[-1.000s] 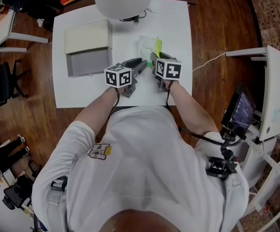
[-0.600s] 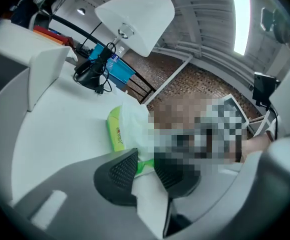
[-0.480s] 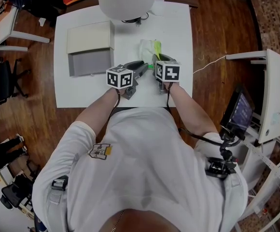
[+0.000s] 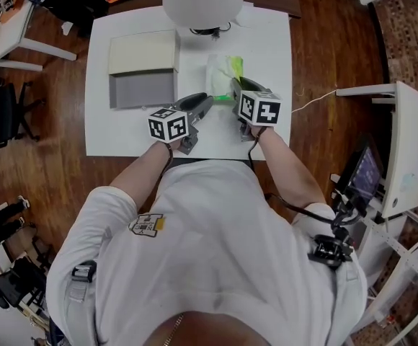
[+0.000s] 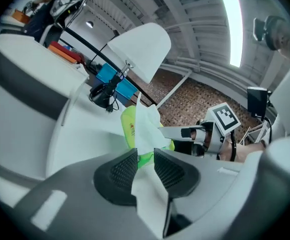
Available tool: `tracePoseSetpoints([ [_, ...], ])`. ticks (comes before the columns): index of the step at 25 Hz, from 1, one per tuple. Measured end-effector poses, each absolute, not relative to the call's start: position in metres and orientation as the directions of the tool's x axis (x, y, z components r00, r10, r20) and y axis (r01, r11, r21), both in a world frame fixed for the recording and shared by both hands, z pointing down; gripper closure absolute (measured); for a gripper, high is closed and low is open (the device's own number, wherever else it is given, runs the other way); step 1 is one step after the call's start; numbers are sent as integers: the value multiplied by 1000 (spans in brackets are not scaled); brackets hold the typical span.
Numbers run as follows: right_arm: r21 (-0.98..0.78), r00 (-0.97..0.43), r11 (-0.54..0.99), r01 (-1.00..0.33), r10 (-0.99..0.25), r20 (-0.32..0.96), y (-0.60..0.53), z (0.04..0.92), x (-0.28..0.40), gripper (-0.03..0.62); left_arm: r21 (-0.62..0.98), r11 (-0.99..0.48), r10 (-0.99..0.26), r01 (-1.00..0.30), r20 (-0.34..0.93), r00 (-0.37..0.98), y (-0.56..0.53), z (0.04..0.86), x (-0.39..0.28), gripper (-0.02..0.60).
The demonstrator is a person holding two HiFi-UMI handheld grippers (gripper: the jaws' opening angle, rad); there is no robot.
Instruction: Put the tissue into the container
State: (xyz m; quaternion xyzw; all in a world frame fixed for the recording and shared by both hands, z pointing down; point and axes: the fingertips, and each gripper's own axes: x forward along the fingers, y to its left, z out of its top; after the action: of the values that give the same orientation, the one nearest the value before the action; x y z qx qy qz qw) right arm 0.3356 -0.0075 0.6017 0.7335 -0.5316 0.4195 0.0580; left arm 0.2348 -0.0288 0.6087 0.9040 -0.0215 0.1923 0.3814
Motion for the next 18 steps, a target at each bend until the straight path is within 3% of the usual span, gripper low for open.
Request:
tracePoseSetpoints([
  [9,-371,-128,-136,-919,-787,604,-88,541,259,528,682,-697,-21,-223,291,957,-58,570,162,479],
  [18,-257,-327,204,-944,-659,678,-178,552,160,523,672,-653,-196,-350,297,934,-104,572,63,479],
])
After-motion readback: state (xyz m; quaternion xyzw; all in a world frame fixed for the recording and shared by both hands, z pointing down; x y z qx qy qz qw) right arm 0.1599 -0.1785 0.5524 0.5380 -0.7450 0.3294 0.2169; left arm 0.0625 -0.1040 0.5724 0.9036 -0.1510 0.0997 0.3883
